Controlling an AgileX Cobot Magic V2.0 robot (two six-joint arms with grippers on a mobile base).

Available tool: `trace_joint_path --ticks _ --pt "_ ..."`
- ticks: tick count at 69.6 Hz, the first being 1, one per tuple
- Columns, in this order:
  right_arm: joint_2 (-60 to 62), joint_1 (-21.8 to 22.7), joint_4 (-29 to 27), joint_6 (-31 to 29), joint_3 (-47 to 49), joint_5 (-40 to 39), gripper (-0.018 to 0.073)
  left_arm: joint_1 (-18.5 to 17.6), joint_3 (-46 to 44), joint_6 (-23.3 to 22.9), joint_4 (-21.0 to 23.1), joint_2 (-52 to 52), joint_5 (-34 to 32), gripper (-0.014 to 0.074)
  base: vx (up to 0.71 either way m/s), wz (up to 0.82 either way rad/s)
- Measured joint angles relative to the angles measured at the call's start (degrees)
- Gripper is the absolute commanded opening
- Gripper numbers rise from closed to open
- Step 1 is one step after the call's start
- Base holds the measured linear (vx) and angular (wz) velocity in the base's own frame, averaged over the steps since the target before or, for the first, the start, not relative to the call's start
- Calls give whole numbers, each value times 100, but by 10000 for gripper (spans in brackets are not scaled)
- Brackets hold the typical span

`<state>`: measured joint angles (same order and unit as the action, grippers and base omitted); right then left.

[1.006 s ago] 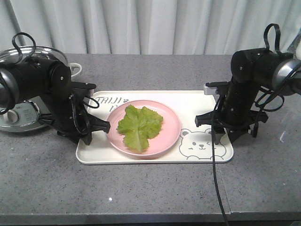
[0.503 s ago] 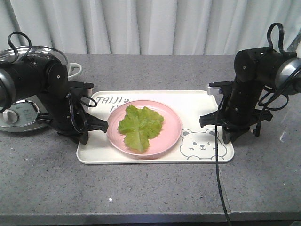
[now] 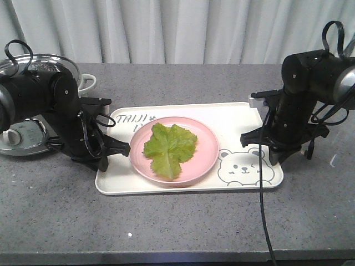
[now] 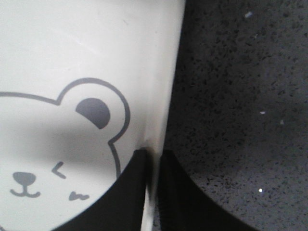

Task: Transfer vegetables to tray and serve
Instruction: 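Lift the tray with both grippers off the counter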

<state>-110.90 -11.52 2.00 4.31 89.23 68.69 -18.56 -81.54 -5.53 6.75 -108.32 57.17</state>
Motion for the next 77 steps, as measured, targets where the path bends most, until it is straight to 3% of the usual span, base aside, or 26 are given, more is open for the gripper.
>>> trace_joint_path --ticks 50,77 --pt "510 61 289 32 0 242 -10 -46 -1387 277 252 -78 1285 -8 0 0" --pt "1008 61 381 37 0 171 -10 -46 -1810 327 252 -68 1481 -7 0 0"
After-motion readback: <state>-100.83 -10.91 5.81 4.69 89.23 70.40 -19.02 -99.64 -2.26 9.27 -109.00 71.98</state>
